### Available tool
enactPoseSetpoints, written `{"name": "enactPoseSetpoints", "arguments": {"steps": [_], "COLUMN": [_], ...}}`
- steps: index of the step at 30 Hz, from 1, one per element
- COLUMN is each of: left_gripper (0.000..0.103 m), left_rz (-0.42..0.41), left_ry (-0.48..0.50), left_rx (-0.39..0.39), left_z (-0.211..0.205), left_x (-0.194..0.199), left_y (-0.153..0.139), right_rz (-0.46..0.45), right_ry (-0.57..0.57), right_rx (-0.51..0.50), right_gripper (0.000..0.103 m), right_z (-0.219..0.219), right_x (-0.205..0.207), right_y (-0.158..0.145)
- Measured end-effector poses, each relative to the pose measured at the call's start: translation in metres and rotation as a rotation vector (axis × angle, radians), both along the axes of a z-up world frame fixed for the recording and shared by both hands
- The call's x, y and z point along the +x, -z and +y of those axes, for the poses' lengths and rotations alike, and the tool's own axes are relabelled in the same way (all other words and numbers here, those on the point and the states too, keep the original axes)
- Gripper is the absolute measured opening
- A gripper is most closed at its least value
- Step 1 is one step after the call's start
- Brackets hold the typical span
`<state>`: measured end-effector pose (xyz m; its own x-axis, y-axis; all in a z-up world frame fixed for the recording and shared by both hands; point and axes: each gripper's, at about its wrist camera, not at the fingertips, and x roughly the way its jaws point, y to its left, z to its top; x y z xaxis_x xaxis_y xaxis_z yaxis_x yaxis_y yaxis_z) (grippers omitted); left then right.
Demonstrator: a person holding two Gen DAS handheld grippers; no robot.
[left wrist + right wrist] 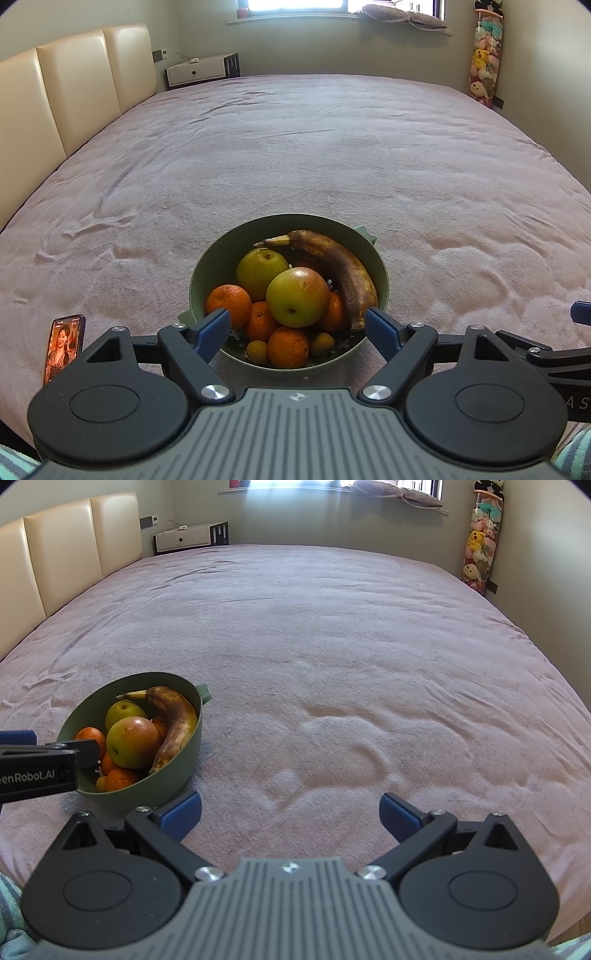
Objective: Organize fruits
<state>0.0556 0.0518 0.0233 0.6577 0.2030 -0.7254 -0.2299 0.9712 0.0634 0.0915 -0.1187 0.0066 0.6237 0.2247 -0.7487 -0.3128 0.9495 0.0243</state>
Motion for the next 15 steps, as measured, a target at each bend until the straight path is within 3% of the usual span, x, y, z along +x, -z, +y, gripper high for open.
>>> {"name": "enactPoseSetpoints", "arguments": {"steps": [15], "left_gripper": [0.092], "left_rz": [-0.013], "left_ry": [0.023], "left_rx": [-0.006], "left_z": [-0.0026], "left_x": [-0.0015], "left_y": [-0.0001], "right_rz": [0.007], "right_ry": [-0.004], "right_rx": [-0.011], "right_gripper": [0.099], "right_z": [0.0029], "right_x": [0.0009], "right_y": [0.0045]}}
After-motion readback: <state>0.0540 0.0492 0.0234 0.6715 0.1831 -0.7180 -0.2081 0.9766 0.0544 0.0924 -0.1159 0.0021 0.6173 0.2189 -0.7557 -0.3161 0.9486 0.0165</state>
